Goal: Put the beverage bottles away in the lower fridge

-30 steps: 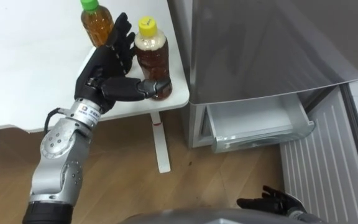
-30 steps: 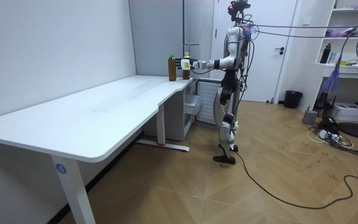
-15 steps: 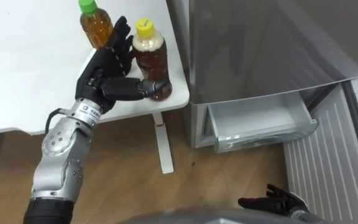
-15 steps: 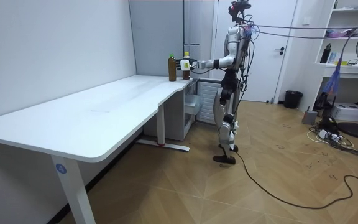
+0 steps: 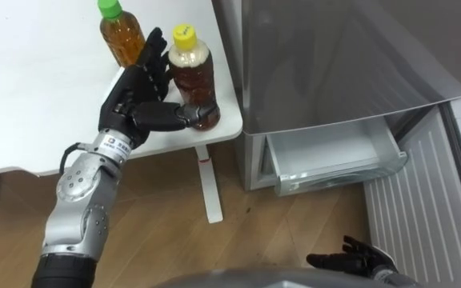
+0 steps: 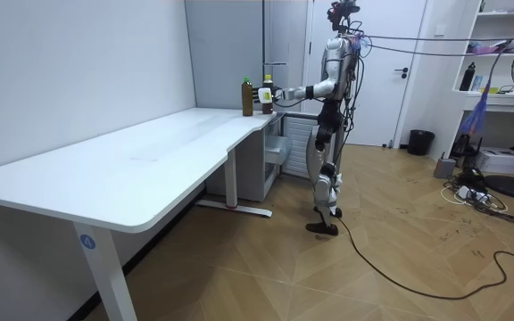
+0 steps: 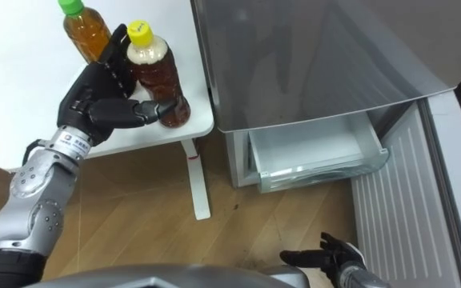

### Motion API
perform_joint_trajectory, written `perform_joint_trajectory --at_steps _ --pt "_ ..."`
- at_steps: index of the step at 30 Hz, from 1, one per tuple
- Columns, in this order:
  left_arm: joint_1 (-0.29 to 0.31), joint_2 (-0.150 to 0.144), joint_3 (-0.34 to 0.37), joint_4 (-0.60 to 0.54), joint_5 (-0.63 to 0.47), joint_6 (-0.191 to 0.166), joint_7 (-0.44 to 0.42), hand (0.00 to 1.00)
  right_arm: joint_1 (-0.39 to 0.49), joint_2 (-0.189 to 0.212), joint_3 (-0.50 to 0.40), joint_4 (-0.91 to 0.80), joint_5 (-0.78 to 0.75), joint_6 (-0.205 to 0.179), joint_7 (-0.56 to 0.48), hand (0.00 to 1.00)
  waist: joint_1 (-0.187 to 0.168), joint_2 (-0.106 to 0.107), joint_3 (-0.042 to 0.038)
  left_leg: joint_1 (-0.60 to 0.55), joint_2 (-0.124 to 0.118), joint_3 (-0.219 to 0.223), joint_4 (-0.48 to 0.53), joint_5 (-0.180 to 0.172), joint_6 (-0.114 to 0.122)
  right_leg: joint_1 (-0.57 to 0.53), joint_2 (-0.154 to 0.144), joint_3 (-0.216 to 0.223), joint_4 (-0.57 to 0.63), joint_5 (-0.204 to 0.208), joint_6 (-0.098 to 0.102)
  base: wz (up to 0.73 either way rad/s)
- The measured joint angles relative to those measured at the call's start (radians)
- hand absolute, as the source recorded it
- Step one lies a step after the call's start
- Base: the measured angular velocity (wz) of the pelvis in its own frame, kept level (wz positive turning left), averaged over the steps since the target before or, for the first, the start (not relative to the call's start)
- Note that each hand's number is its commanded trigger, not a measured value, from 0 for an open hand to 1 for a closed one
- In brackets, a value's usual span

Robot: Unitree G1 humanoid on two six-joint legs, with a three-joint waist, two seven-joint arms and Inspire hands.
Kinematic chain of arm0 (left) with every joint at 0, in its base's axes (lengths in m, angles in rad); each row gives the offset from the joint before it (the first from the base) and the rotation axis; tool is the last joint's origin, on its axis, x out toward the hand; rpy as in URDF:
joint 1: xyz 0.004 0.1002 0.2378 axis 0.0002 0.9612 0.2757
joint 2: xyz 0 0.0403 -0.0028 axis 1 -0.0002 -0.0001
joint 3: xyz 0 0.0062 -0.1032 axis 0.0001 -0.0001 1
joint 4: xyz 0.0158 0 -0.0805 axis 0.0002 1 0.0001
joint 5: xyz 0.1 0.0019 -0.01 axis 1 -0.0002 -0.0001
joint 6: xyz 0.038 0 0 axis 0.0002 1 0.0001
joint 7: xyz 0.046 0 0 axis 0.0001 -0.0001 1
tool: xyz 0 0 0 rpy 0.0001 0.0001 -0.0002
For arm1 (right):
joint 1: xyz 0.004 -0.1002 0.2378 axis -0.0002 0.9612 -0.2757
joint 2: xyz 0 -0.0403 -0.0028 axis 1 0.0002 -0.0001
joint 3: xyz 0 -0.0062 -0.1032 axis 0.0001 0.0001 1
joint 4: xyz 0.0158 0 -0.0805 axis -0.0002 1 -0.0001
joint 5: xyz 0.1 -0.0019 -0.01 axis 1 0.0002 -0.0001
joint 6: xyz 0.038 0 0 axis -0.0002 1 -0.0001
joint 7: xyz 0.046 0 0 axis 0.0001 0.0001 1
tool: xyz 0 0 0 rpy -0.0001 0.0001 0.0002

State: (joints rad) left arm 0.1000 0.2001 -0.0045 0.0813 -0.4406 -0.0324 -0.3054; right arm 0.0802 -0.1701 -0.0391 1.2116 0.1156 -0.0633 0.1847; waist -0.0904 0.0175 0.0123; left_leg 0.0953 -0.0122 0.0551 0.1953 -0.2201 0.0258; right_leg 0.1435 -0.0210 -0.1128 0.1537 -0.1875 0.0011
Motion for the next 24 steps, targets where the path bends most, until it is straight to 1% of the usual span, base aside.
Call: perform_joint_trajectory --at_steps 7,10,16,24 --pt "-0.036 0.000 -0.013 0.000 0.000 0.001 0.009 0.00 -0.004 -0.001 0.009 -0.002 0.007 0.000 0.004 0.00 -0.017 0.002 -0.0004 -0.002 0.001 0.000 0.000 0.000 0.000 -0.002 0.002 0.004 0.000 0.000 0.000 0.00" --pt "-0.044 0.000 -0.024 0.006 -0.001 0.001 0.009 0.00 -0.003 -0.001 0.011 -0.002 0.014 0.000 0.004 0.00 -0.018 0.002 -0.0004 0.003 0.001 0.002 0.000 0.000 0.000 -0.002 0.002 0.004 0.000 0.000 0.000 0.00" --pt "-0.049 0.001 -0.039 0.054 -0.001 0.001 0.019 0.00 -0.002 -0.002 0.014 -0.002 0.015 -0.001 0.002 0.00 -0.018 0.000 0.0005 0.003 0.000 0.003 0.002 0.000 0.000 -0.001 0.001 0.005 -0.001 0.000 0.000 0.00" --pt "-0.062 0.003 -0.038 0.056 0.000 0.002 0.019 0.00 0.000 -0.002 0.017 -0.010 0.022 0.000 0.002 0.00 -0.018 -0.002 0.0001 -0.003 0.002 0.015 0.001 0.000 0.000 -0.006 0.002 0.008 -0.001 0.000 0.000 -0.02"
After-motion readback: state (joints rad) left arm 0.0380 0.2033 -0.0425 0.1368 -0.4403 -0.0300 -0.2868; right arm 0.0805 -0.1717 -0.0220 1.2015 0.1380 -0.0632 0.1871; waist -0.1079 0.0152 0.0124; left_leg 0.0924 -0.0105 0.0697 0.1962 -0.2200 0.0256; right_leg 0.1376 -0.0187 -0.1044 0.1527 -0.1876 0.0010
